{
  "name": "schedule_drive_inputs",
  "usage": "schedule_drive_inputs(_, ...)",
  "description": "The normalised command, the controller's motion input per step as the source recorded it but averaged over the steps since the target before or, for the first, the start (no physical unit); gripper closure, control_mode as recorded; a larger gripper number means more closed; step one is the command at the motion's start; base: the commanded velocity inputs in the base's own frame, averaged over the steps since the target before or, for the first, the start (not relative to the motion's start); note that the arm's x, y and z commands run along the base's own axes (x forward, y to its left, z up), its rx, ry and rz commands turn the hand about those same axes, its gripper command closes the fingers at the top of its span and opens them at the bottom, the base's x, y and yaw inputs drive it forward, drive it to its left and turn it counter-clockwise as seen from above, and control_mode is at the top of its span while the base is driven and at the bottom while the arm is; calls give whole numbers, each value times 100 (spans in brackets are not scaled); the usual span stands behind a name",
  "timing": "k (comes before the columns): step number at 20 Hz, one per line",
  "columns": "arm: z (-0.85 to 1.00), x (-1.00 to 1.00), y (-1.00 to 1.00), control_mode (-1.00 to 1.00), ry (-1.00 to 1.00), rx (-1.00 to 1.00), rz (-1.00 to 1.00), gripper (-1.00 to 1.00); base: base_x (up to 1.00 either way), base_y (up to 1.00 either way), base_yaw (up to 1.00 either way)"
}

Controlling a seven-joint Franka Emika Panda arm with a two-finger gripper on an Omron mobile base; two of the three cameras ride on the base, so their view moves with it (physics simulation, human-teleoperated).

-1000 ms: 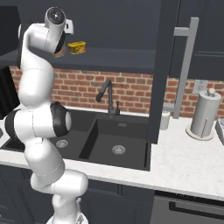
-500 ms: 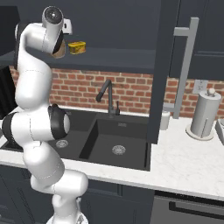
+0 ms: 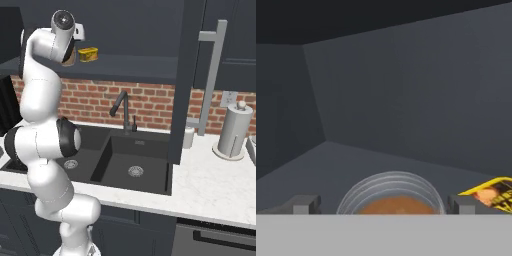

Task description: Pick the honey bottle and place it on the digital scale for weighing, and close the cabinet.

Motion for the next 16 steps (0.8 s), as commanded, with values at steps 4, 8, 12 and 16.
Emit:
schedule_drive_inputs(4, -28, 23, -2, -100, 2, 0, 0, -100, 0, 0, 0)
schedule_drive_inputs(8, -49, 5, 0, -100, 0, -2, 0, -100, 0, 0, 0)
schedule_drive_inputs(12, -60, 0, 3, -100, 0, -6, 0, 100, 0, 0, 0)
schedule_drive_inputs(16, -59, 0, 8, -100, 0, -7, 0, 100, 0, 0, 0)
